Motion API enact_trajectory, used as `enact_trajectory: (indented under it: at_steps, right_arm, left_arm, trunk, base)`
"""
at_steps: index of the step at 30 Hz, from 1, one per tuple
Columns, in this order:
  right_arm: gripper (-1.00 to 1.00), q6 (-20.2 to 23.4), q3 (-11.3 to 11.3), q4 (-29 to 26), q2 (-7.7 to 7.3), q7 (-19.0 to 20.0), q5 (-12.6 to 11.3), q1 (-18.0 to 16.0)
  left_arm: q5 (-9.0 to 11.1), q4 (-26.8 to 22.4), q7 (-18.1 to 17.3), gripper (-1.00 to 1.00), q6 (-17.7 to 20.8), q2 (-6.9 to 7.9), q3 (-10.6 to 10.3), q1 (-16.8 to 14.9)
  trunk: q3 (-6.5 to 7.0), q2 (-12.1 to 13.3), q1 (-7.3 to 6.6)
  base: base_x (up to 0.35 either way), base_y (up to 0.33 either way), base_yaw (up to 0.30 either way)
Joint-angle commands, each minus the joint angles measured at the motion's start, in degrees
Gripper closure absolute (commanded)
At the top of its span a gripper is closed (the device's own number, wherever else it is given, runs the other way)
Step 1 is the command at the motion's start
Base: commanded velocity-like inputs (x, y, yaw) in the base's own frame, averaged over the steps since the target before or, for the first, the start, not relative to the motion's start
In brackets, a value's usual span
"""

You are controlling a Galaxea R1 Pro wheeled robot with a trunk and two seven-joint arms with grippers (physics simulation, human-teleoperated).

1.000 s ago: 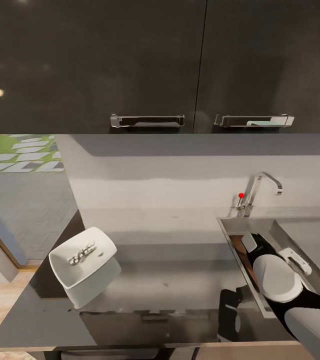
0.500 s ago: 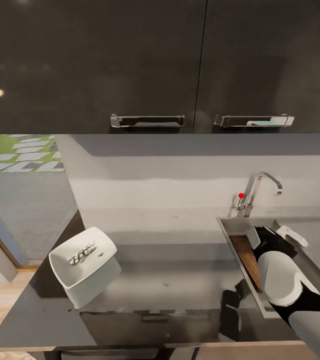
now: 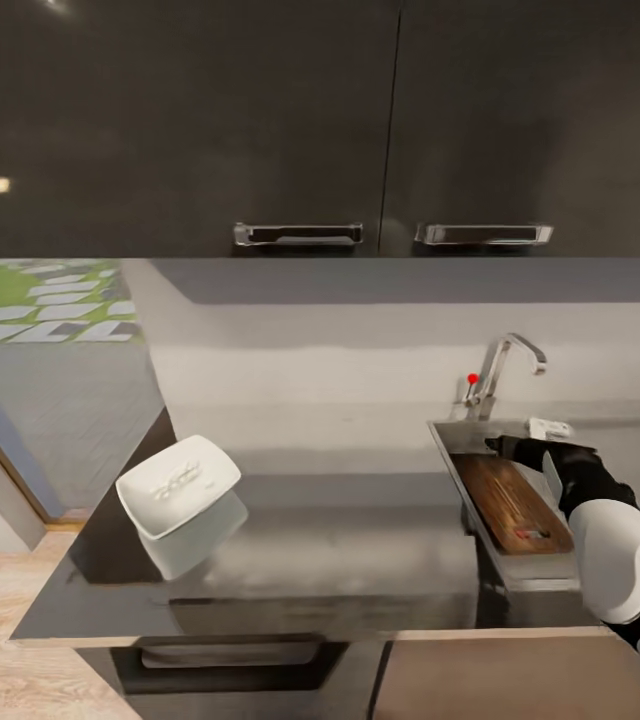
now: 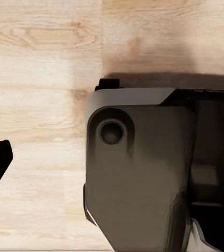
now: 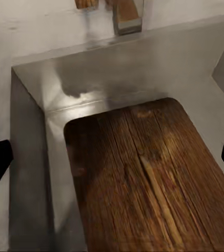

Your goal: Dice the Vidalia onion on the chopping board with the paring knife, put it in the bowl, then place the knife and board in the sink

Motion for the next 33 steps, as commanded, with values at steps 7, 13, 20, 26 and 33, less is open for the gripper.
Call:
enact_trajectory:
  at_steps: [7,13,20,26,33]
  right_arm:
    - [-1.00,1.73,-0.20,-2.55,-0.59,15.71,10.10,-0.07]
    - [-1.00,3.23,-0.16,-11.63,-0.88,20.38,11.36,-0.07]
    - [-1.00,3.42,-0.14,-12.51,-1.03,20.93,11.35,-0.07]
    - [-1.00,3.42,-0.06,-12.52,-0.90,20.95,11.33,-0.07]
    - [-1.00,3.42,-0.05,-12.52,-0.73,20.95,11.28,-0.07]
  left_arm:
    - [0.43,0.18,0.06,-1.00,-0.17,0.08,-0.15,-0.10]
    - [0.46,0.18,0.09,-1.00,-0.17,0.06,-0.19,-0.10]
    - [0.46,0.13,0.04,-1.00,-0.17,0.05,-0.19,-0.10]
    - [0.46,0.12,0.04,-1.00,-0.17,0.05,-0.18,-0.10]
    - [0.46,0.09,0.04,-1.00,-0.17,0.06,-0.12,-0.10]
  trunk:
    - [-0.10,-0.10,-0.01]
    - [-0.10,-0.10,-0.01]
    - [-0.10,-0.10,-0.01]
    - [0.15,-0.10,-0.01]
    - [0.78,-0.10,-0.01]
  base:
    - [-0.336,0.000,0.000]
    - [-0.337,0.000,0.000]
    - [-0.337,0.000,0.000]
    - [-0.337,0.000,0.000]
    - [-0.337,0.000,0.000]
